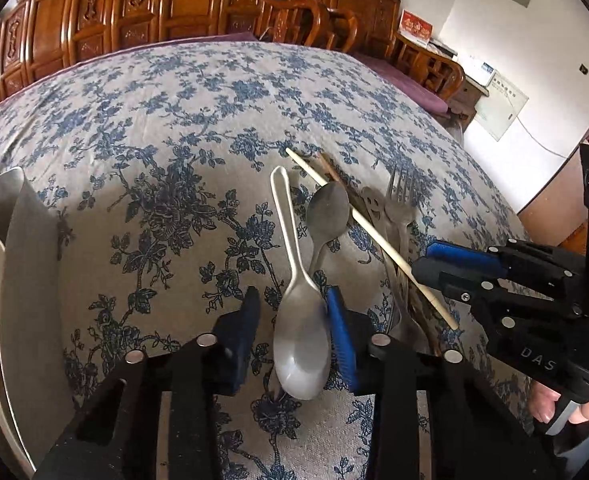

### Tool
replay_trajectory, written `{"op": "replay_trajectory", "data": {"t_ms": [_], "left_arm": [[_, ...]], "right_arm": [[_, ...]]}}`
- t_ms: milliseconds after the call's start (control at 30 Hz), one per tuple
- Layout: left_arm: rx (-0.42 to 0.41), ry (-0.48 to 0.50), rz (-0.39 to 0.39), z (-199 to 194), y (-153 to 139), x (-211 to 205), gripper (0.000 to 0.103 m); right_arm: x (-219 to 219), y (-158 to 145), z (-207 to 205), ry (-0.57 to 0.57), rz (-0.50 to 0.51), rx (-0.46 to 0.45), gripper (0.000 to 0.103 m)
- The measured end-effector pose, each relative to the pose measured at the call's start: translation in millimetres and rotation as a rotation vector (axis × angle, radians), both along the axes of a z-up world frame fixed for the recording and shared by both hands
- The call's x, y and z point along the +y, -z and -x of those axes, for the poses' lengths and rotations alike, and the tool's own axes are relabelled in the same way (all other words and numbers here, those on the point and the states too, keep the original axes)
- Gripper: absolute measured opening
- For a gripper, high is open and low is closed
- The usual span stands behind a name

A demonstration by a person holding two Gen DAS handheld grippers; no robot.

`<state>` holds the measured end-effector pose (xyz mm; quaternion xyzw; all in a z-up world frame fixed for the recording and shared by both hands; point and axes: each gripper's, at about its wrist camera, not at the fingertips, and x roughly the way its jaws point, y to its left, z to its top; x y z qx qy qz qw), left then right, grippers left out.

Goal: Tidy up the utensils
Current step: 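Grasp a long white plastic spoon with the left gripper while the right gripper grasps a chopstick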

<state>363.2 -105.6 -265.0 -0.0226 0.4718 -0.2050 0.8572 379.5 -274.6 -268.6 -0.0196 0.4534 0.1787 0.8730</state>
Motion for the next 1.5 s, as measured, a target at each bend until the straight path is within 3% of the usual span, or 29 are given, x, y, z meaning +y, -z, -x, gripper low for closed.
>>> {"op": "replay_trajectory", "data": {"t_ms": [400,1000,1067,1333,1500], "left_arm": [[-0.033,0.017,-0.046,8.3,-0.7,-5.7,0.025],[-0.120,0.010,-0.063,24.3,-29.2,14.1,0.025],[-0.124,0.012,-0.063,26.4,-31.1,14.8,0.025],[-0.132,0.024,-0.071,32.2,-32.6,16.1,0.025],[-0.136,0.025,-0.065,33.5,-35.6,17.9,0.025]], "right_arm": [[0.6,2.2,-1.5,0.012,0.007,0.007,0.023],[7.7,6.1,-4.4,0.004,0.016,0.008,0.022],[9.5,5.3,-5.4,-0.001,0.011,0.001,0.018],[16.1,8.0,-4.0,-0.008,0.114,-0.017,0.016],[7.6,8.8,-3.3,0.010,0.105,0.018,0.016]]}}
